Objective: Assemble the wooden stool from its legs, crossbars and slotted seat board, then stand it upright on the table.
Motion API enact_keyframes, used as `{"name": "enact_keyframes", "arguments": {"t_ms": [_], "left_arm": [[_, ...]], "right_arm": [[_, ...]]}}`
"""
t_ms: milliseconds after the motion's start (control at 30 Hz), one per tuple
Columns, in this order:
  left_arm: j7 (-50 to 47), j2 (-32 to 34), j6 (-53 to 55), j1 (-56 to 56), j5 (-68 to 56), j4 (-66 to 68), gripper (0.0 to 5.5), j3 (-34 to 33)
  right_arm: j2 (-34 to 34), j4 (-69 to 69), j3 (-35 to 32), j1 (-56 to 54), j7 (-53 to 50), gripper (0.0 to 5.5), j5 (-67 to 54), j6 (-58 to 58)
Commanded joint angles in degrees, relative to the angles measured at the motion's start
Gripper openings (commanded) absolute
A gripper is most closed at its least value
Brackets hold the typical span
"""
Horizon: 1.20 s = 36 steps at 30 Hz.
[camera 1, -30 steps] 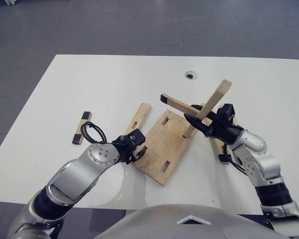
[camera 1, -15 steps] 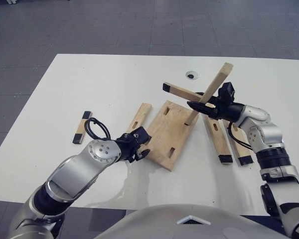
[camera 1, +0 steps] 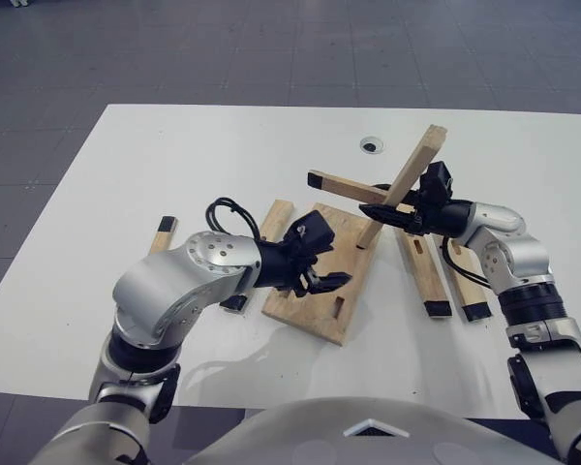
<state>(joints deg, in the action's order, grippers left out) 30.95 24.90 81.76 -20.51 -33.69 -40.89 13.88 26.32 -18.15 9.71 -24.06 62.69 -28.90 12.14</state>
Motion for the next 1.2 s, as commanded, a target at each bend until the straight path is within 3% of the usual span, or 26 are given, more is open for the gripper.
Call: {"name": "enact_keyframes", "arguments": {"t_ms": [33,133,267,500,867,900,1200], "left_arm": [[3.2,5.8,-9.5,-0.8,4.2,6.6,3.96,7.5],[5.5,9.9,-19.8,-3.0,11.1,12.3,4.18,13.5],[7.2,10.1,-26.6,-3.0,15.3,16.8,4.18,16.8],[8.4,12.0,-29.1,3.3,18.0,14.4,4.18,20.5],[5.9,13.1,-30.4,8.5,21.9,14.1,4.18,20.3],[5.8,12.9,-30.4,8.7,22.0,14.1,4.18,20.2],[4.3,11.5,-29.2,9.8,22.0,14.0,4.18,19.2]], "right_arm": [[1.0,-2.7,3.3,1.9,2.0,2.03,4.7,3.7],[0.9,-3.1,3.9,0.3,3.6,2.03,5.2,3.8],[0.6,-3.0,4.3,-0.2,4.8,2.03,5.6,4.1],[-0.5,-4.1,3.1,-1.7,3.5,2.03,4.9,6.7],[-1.6,-4.4,1.5,-2.5,3.1,2.03,4.5,7.2],[-1.6,-4.2,1.4,-2.7,3.3,2.40,4.2,7.4],[-1.3,-3.7,-0.7,-3.4,3.4,3.95,6.1,6.4]]}}
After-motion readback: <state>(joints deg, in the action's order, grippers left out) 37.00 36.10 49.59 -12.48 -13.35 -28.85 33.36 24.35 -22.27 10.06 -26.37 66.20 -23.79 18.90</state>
